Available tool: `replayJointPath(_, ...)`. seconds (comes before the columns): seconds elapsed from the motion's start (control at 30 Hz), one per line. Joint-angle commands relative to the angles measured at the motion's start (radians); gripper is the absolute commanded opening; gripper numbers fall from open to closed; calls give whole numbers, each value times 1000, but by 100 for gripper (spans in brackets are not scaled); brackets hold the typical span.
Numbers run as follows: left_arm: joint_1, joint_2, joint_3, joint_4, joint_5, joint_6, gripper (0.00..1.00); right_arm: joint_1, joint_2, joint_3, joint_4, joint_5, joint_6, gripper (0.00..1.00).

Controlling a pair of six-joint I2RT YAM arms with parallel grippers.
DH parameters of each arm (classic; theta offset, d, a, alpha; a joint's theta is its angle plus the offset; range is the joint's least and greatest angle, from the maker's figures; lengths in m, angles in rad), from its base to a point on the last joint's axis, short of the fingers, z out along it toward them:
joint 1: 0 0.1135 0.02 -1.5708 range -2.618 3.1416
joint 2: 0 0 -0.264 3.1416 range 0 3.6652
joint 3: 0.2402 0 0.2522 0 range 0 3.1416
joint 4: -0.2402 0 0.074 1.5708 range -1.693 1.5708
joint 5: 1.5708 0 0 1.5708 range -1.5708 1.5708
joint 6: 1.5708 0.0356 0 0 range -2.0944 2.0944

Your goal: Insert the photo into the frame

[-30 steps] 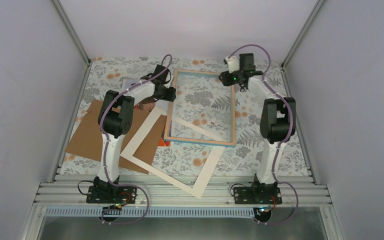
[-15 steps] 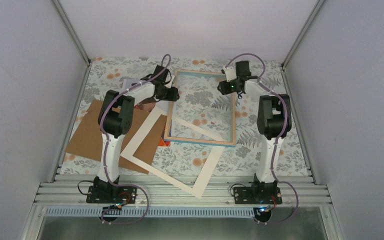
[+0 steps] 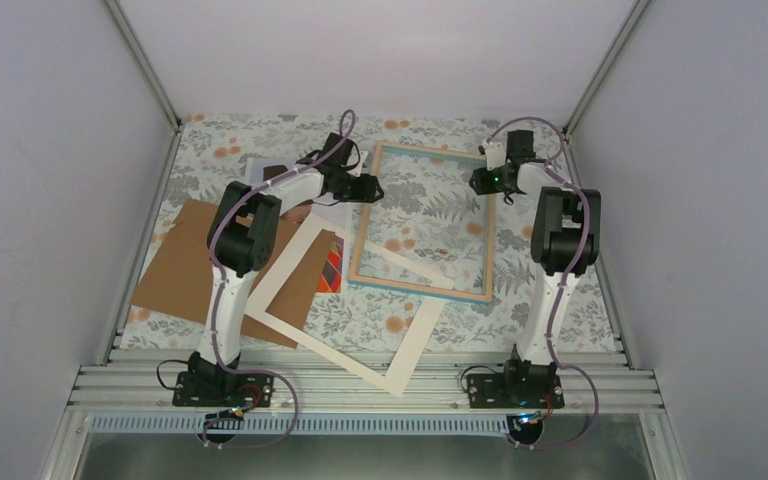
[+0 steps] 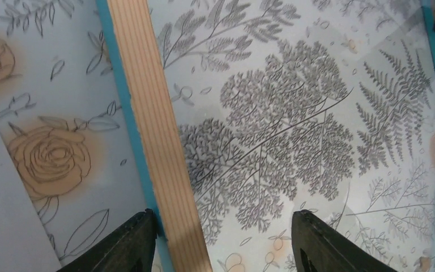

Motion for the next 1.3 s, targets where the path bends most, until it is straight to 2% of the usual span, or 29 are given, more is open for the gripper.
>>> replayJointPath(0.0, 4, -19, 48, 39, -15, 0, 63, -16, 46, 27, -2, 8, -35, 44)
replayJointPath(0.07, 14, -62, 31, 43, -52, 33, 73, -20, 48, 32, -5, -3, -38, 44)
replayJointPath(0.2, 43, -176, -41, 43, -151, 146, 99, -26, 32, 46, -31, -48, -37, 45)
replayJointPath(0.23, 53, -207, -70, 41, -156, 188, 100, -27, 16, 44, -30, -69, -37, 46)
replayJointPath(0.43, 133, -443, -304, -1, -148, 441, 100, -26, -146, -9, -2, -181, -50, 58)
replayJointPath(0.6, 269, -546, -425, -96, 45, 537, 100, -21, -257, -63, -19, -239, -85, 62)
replayJointPath(0.73, 335, -503, -428, -163, 182, 625, 93, -12, -323, -116, -62, -339, -118, 66)
replayJointPath(0.9, 368, -409, -412, -183, 261, 674, 83, -4, -392, -189, -120, -442, -173, 67)
replayJointPath(1.1, 390, -257, -323, -210, 362, 655, 73, -4, -447, -275, -160, -448, -202, 67)
replayJointPath(1.27, 389, -177, -293, -233, 391, 631, 68, -4, -467, -299, -171, -447, -206, 67)
